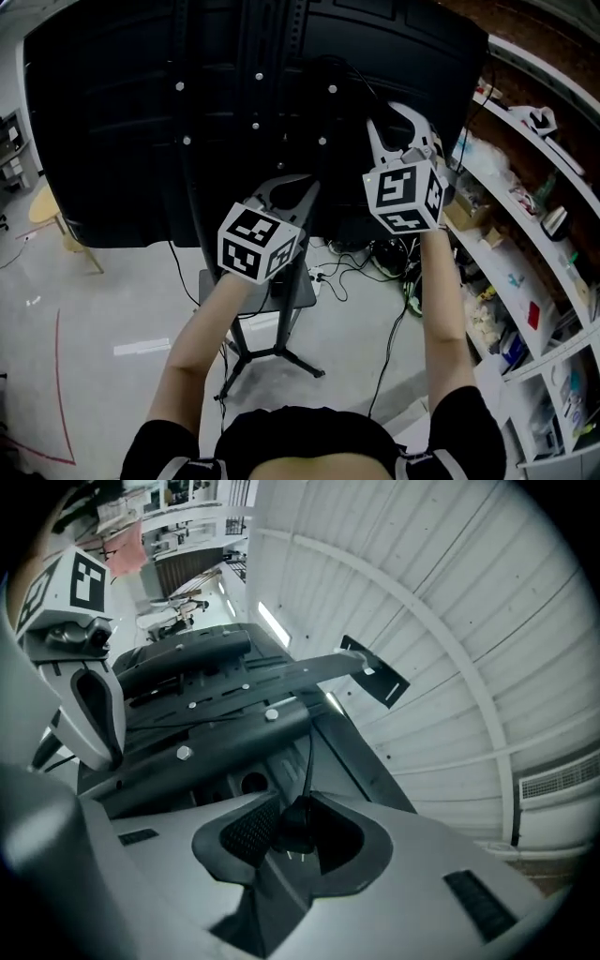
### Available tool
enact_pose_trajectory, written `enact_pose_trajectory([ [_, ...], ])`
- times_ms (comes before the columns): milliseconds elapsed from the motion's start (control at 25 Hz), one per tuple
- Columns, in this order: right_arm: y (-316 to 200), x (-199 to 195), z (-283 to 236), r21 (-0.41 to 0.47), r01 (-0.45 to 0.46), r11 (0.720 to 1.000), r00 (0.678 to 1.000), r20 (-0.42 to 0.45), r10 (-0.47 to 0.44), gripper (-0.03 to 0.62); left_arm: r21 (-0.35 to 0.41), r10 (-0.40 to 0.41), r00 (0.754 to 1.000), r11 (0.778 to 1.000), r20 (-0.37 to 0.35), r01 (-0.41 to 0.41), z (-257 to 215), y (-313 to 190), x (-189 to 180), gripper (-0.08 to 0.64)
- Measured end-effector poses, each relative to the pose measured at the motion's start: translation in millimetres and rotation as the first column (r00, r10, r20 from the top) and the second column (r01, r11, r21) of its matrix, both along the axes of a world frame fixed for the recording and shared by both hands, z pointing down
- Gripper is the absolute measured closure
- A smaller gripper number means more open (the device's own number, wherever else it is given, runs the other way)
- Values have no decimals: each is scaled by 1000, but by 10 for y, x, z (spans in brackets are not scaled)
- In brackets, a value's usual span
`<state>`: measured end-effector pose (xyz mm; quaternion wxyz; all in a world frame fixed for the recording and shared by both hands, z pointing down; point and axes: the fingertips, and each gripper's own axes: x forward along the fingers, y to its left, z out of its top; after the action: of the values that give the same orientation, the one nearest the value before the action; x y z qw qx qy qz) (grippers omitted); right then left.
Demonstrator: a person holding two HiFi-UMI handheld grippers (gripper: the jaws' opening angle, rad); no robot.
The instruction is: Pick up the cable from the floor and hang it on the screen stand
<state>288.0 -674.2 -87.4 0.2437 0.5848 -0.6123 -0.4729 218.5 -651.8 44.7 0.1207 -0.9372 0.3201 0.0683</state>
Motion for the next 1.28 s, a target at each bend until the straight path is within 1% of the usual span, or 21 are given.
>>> enact_pose_trajectory([
  [200, -264, 14, 249, -69, 25, 997, 995, 100, -18, 476, 14, -7, 1000, 1000, 8, 7, 105, 55, -47, 552],
  [320, -279, 5, 382, -74, 35, 997, 991, 131, -25, 476, 9, -10, 1000, 1000, 22, 10, 156, 82, -91, 552],
  [440, -230, -88, 539, -87, 68, 994, 986, 159, -54, 476, 15, -14, 999, 1000, 36, 14, 184, 100, -141, 552],
  [560, -206, -177, 644, -84, 100, 991, 978, 189, -83, 474, 6, -21, 999, 1000, 43, 20, 238, 104, -178, 552],
  [680, -190, -198, 643, -66, 119, 991, 969, 224, -101, 471, 1, -23, 998, 1000, 54, 23, 280, 127, -184, 552],
  [760, -152, -179, 651, -31, 111, 993, 967, 233, -101, 468, -1, -23, 998, 1000, 59, 23, 312, 161, -183, 552],
  [880, -29, -136, 666, 56, 73, 996, 966, 245, -85, 468, -18, -15, 998, 1000, 63, 17, 424, 225, -162, 552],
  [960, 56, -122, 691, 81, 61, 995, 959, 272, -81, 463, -38, -11, 998, 999, 59, 14, 516, 273, -145, 552],
  [1080, 155, -81, 825, 69, 59, 996, 945, 318, -78, 454, -69, -6, 999, 998, 36, 8, 633, 361, -119, 552],
  [1200, 284, 3, 1071, 36, 59, 998, 932, 356, -68, 453, -93, -13, 1000, 996, 27, 15, 766, 457, -84, 552],
  [1280, 379, 56, 1272, -3, 71, 997, 911, 406, -64, 453, -115, -26, 1000, 993, 15, 28, 869, 510, -82, 552],
])
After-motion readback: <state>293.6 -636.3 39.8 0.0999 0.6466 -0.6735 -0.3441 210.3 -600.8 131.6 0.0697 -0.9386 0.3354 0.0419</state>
